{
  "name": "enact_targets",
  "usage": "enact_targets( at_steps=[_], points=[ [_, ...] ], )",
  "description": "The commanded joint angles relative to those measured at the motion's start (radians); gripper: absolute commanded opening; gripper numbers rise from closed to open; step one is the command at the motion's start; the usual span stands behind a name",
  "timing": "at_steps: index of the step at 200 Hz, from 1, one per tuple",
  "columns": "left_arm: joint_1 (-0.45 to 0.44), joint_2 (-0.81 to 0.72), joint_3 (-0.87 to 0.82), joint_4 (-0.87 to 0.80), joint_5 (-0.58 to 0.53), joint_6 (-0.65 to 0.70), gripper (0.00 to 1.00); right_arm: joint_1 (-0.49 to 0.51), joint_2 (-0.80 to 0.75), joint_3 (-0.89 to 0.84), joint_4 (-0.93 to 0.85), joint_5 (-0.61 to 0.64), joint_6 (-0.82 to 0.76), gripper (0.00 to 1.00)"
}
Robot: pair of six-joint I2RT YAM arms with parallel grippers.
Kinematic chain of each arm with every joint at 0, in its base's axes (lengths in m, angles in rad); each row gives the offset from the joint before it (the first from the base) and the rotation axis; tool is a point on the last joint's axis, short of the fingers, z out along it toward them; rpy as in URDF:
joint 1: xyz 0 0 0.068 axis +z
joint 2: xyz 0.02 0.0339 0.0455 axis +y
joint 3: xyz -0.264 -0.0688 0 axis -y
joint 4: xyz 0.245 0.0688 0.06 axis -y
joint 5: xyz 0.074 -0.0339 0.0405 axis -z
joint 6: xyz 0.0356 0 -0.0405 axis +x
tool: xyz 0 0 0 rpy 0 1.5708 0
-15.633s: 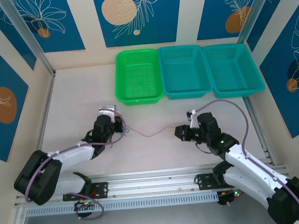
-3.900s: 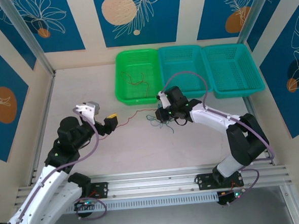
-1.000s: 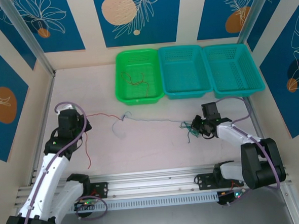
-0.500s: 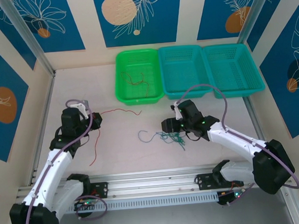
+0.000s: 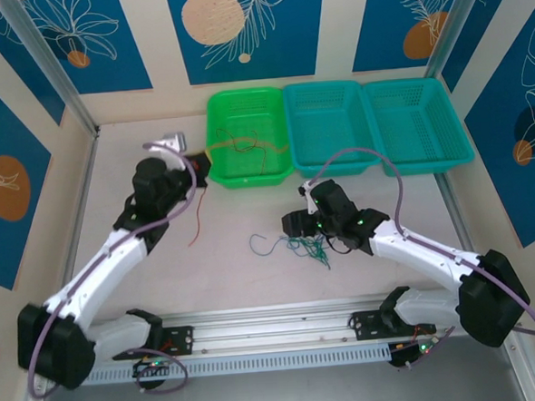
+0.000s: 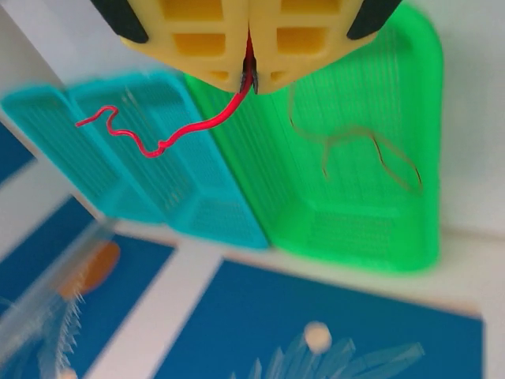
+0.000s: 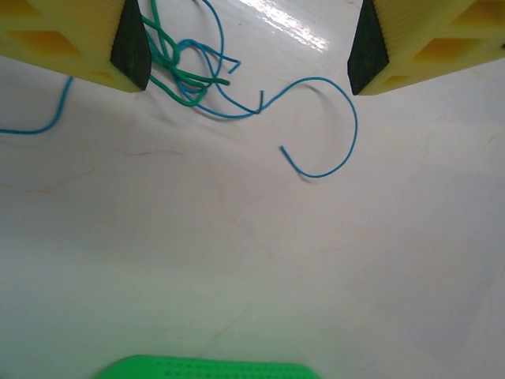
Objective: Untangle the cables
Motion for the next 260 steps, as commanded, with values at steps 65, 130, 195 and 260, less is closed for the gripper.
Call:
enact_targets(
  at_steps=[65, 130, 195, 260],
  points=[
    [-0.002, 0.682, 0.674, 0.036, -0.303, -0.189, 0.0, -0.041, -0.096, -0.04, -0.09, 0.016, 0.089, 0.68],
    [0.001, 0.942, 0.868, -0.072, -0.284, -0.082, 0.01, -0.06, -0.129, -0.037, -0.096, -0.005, 0.069, 0.68],
    [0.002, 0.765, 0.744, 0.029, -0.166, 0.002, 0.76, -0.076, -0.131, -0.032, -0.128, -0.02, 0.095, 0.68],
    [-0.093, 0.235, 0.315, -0.022, -0.017, -0.105, 0.7, -0.242, -0.112, -0.065, -0.12, -0.164, 0.174, 0.69]
  ],
)
